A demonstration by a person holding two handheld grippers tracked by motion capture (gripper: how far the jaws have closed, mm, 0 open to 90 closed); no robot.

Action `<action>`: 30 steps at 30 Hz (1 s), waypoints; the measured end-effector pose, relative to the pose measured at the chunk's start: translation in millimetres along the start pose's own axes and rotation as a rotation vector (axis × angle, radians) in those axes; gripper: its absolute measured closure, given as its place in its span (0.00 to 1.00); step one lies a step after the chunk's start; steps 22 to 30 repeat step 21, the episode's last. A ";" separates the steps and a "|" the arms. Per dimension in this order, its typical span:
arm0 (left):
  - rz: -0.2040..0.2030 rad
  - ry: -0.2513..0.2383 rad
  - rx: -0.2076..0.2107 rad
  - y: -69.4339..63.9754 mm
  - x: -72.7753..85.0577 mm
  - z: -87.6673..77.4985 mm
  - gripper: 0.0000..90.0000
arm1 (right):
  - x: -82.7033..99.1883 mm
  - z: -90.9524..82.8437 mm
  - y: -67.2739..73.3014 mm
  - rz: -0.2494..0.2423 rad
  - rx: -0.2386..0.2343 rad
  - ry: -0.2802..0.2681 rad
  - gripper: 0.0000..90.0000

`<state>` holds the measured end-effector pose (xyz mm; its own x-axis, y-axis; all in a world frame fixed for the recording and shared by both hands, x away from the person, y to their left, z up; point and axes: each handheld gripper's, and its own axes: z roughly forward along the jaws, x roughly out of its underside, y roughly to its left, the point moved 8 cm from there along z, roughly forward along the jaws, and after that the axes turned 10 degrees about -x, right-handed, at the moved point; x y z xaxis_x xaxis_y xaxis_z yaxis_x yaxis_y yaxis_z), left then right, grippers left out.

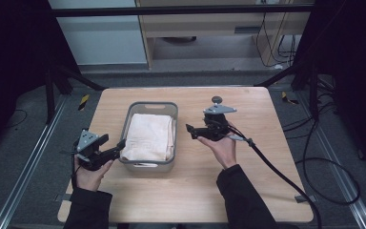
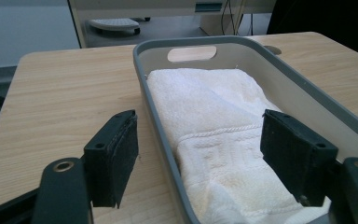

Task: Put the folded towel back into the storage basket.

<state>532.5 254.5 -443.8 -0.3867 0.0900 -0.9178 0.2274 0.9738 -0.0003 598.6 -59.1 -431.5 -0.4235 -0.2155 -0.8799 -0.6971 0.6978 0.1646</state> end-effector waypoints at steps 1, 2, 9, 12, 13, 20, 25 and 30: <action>0.001 -0.010 -0.003 1.7 0.9 -0.3 0.26 | 5.1 -5.0 -3.1 0.005 0.002 0.002 0.15; 0.000 -0.014 -0.004 3.1 2.1 -0.7 0.25 | 10.4 -10.0 -6.2 0.009 0.005 0.004 0.14; -0.004 -0.007 -0.016 11.2 11.2 -5.3 0.24 | 48.2 -49.3 -32.0 0.043 0.047 0.001 0.13; 0.024 0.000 -0.034 14.4 17.9 -7.1 0.24 | 64.4 -65.2 -41.0 0.063 0.050 0.004 0.13; 0.026 0.001 -0.038 15.7 20.2 -7.5 0.25 | 70.0 -70.1 -44.2 0.066 0.054 0.005 0.13; 0.035 0.019 -0.074 30.2 36.0 -9.2 0.32 | 104.7 -94.7 -59.2 0.085 0.078 0.030 0.13; 0.039 0.024 -0.080 32.5 38.7 -9.1 0.33 | 115.5 -100.8 -63.2 0.089 0.078 0.050 0.14; 0.039 0.024 -0.080 32.5 38.7 -9.1 0.33 | 115.5 -100.8 -63.2 0.089 0.078 0.050 0.14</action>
